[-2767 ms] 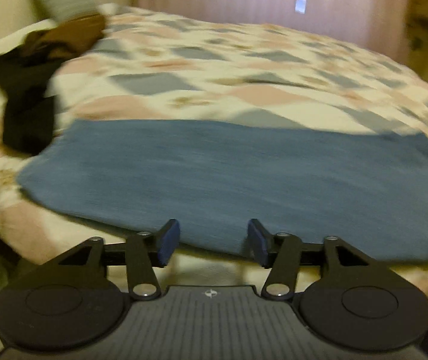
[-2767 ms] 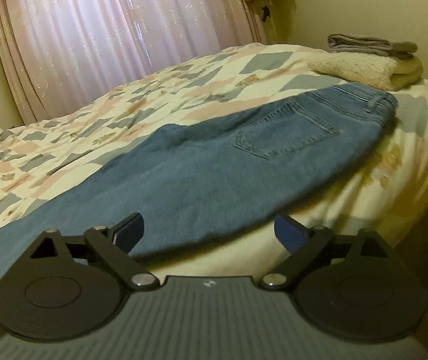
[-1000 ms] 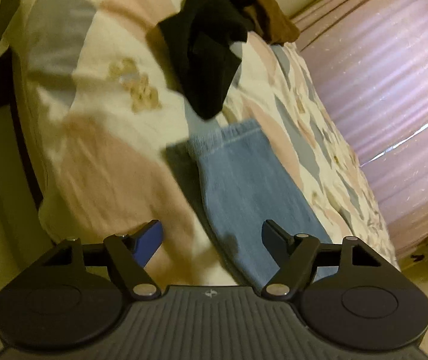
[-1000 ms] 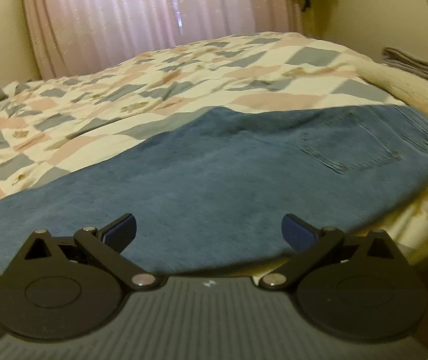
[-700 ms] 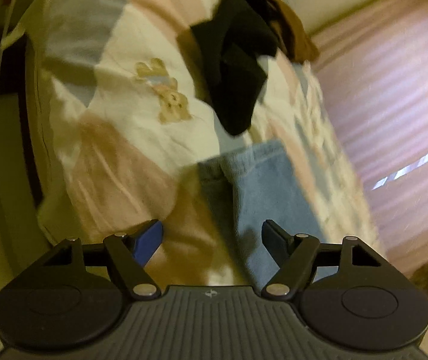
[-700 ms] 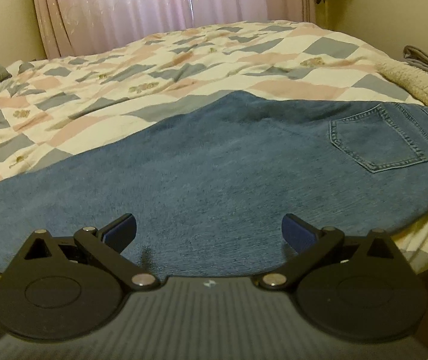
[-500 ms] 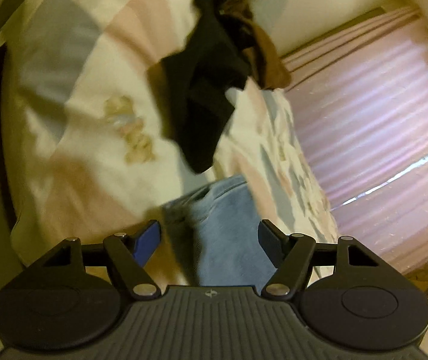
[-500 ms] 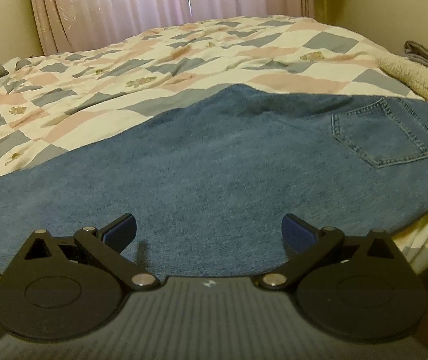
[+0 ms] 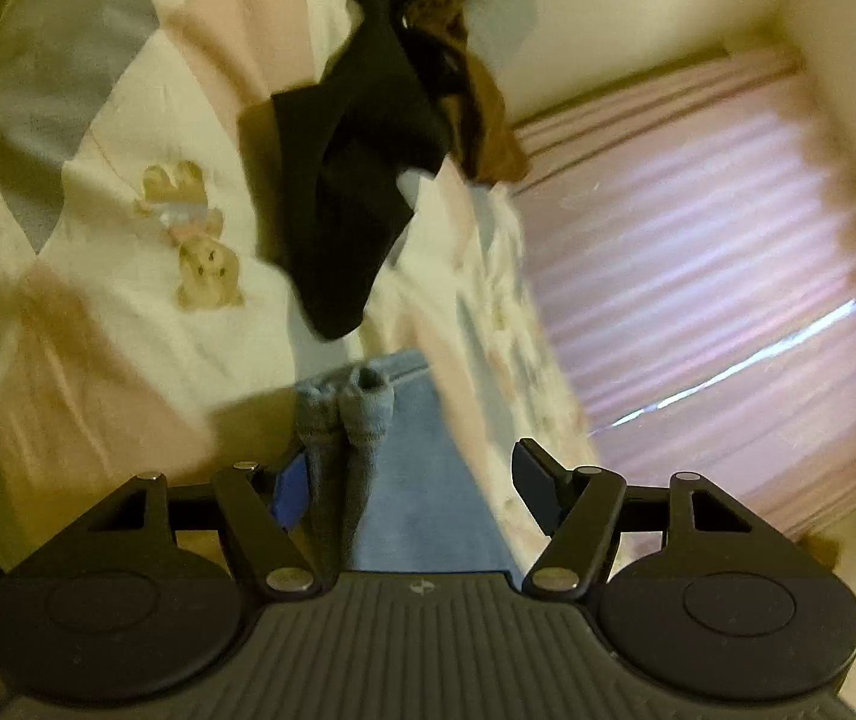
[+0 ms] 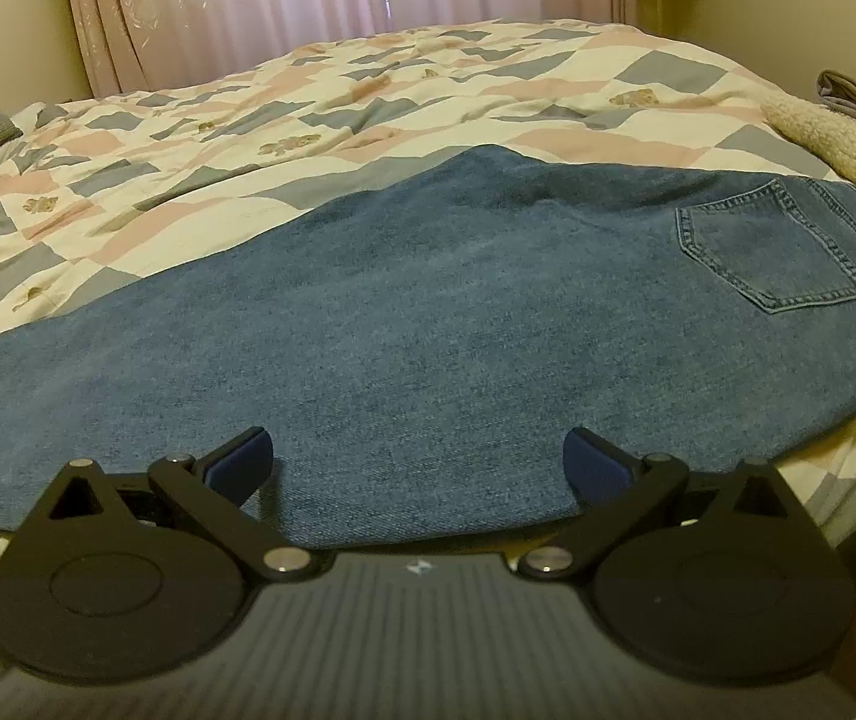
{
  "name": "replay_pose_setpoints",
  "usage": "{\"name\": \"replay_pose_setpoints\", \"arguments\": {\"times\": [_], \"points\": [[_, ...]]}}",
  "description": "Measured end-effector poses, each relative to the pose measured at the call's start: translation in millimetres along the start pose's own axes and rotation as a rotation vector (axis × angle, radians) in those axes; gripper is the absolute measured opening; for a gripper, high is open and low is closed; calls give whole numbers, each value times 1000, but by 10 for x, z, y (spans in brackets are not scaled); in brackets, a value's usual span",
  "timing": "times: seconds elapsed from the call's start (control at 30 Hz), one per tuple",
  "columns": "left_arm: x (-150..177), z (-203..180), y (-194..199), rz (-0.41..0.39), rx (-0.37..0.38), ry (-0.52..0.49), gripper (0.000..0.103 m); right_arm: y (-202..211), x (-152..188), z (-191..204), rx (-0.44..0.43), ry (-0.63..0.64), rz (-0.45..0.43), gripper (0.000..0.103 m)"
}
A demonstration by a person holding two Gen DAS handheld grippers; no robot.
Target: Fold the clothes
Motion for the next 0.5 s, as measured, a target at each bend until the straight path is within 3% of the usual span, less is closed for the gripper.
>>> {"name": "replay_pose_setpoints", "arguments": {"times": [0.1,0.33,0.4,0.5], "points": [[42,156,-88,10,-22,38,59,-14,9,-4,3,0,3,102],[8,-2,-333,2,-22,-19,62,-49,-6,6,2,4,3,102],[50,47,-383,-7,-55,-6,33,-41,-5,-7,-4,3,0,102],[66,-77,-347,-17,-93,-78,6,-16,0,-60,-8,-16,-7,102]]}}
Point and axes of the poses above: each gripper's, at about its wrist camera, not at the fingertips, and y roughly against the way its jaws point, z to its left, x to its underside, the point moved 5 cm from there along -y, roughly the way its jaws point, and after that the axes turned 9 degrees about z, right-handed, at the moved point
